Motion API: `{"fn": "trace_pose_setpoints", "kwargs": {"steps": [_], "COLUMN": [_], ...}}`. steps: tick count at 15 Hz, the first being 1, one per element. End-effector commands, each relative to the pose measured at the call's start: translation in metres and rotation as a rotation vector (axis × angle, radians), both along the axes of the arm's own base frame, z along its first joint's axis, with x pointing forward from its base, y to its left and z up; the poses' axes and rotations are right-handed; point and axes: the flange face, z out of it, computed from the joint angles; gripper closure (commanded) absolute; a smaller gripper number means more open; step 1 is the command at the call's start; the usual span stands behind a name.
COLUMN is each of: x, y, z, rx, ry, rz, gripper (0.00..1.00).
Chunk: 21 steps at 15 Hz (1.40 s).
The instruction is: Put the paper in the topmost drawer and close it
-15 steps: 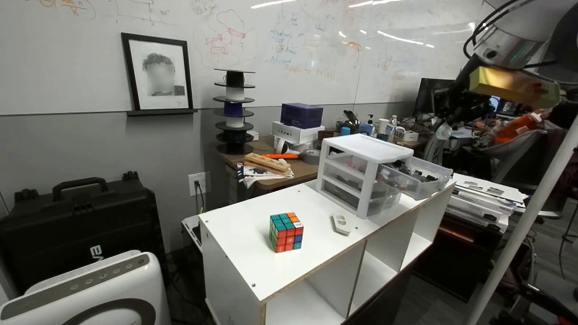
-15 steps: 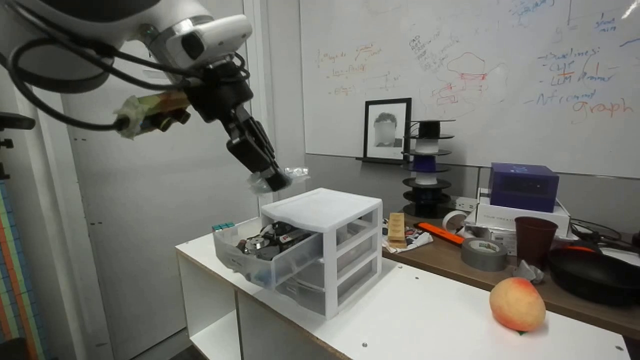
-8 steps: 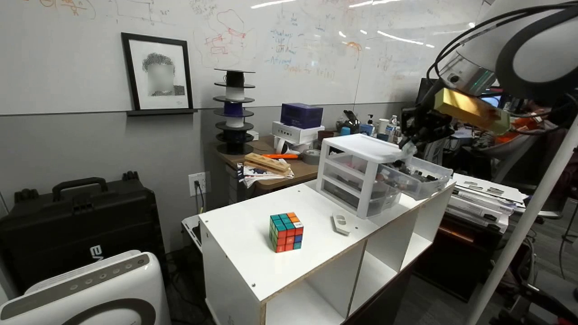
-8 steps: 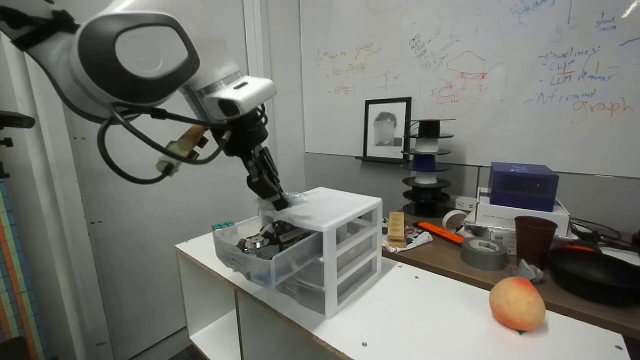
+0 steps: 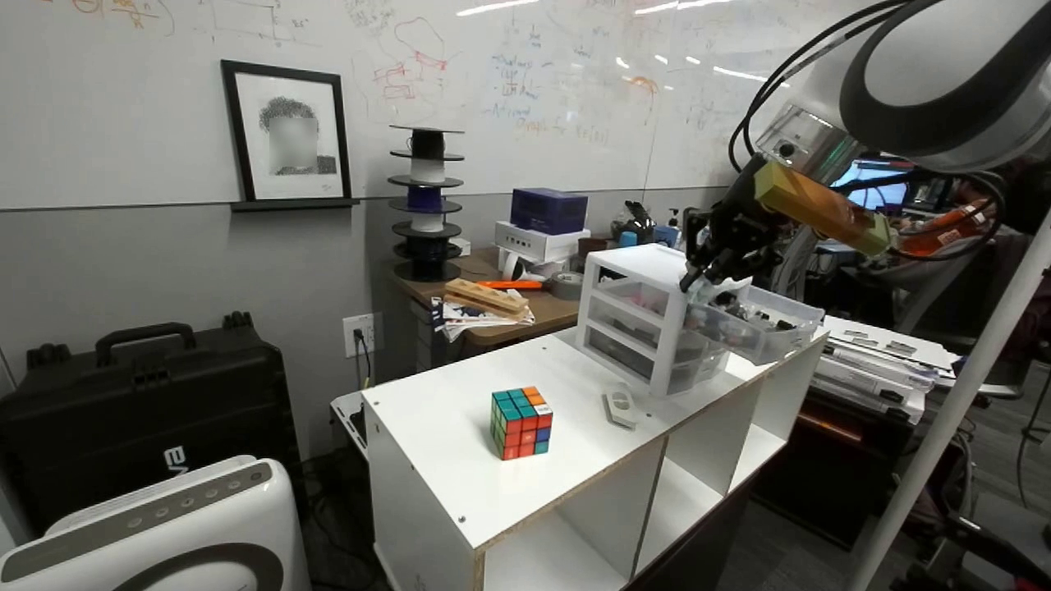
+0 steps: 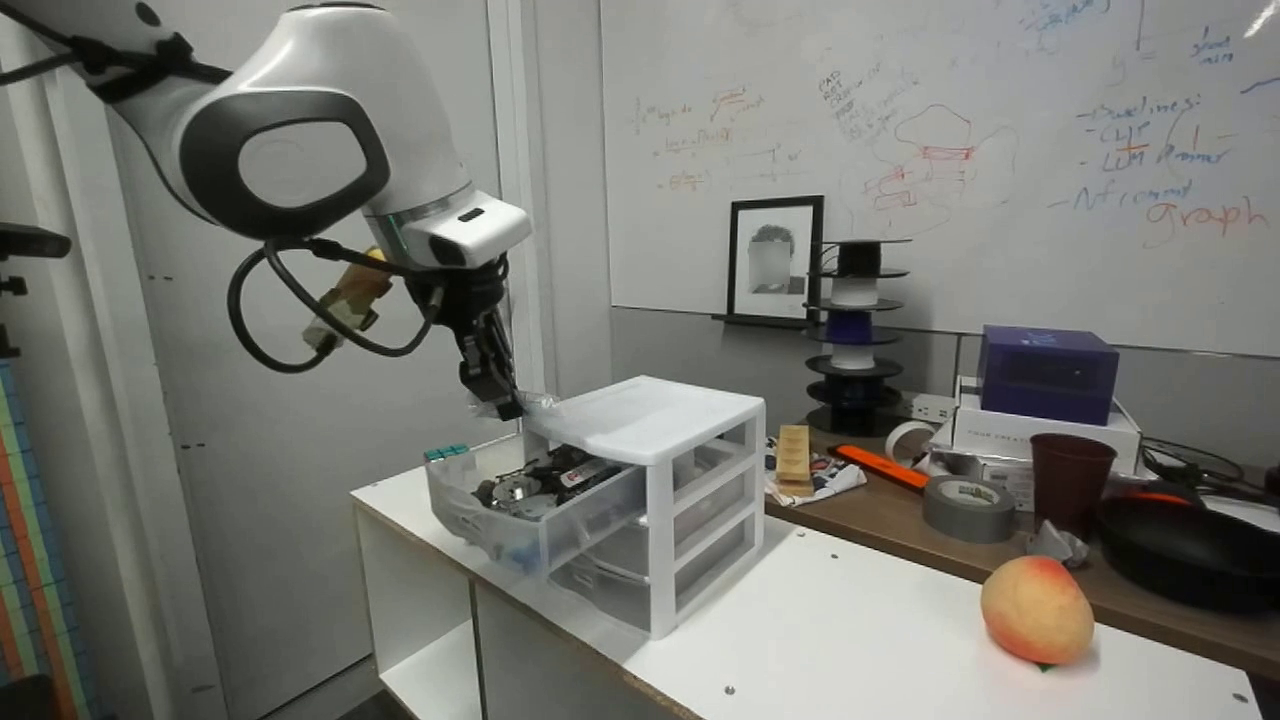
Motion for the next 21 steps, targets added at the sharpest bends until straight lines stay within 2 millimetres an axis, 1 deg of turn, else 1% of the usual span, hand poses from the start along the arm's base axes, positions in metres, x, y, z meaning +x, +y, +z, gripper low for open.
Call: {"fn": "trace_pose_setpoints", "kwargs": {"steps": [1, 2, 5, 6, 8, 10, 11, 13, 15, 17, 19, 21], "x": [-0.029, -0.043, -0.078, -0.075, -0.078, -0.071, -0.065, -0.061, -0.058, -0.054, -0.044, -0.034], "y": [-0.006, -0.013, -0.023, -0.009, -0.002, 0.008, 0.007, 0.002, -0.01, -0.02, -0.032, -0.036], "z": [0.016, 0.018, 0.033, 0.044, 0.058, 0.068, 0.067, 0.061, 0.049, 0.044, 0.035, 0.034], "rx": [-0.072, -0.102, -0.192, -0.221, -0.263, -0.298, -0.297, -0.307, -0.315, -0.323, -0.317, -0.336], "ry": [0.01, 0.024, 0.059, 0.069, 0.061, 0.031, 0.019, 0.04, 0.069, 0.096, 0.106, 0.106], "rz": [-0.002, -0.013, -0.06, -0.061, -0.047, -0.033, -0.026, -0.048, -0.069, -0.096, -0.111, -0.124], "gripper": [0.96, 0.96, 0.96, 0.96, 0.96, 0.96, 0.96, 0.96, 0.96, 0.96, 0.96, 0.96]}}
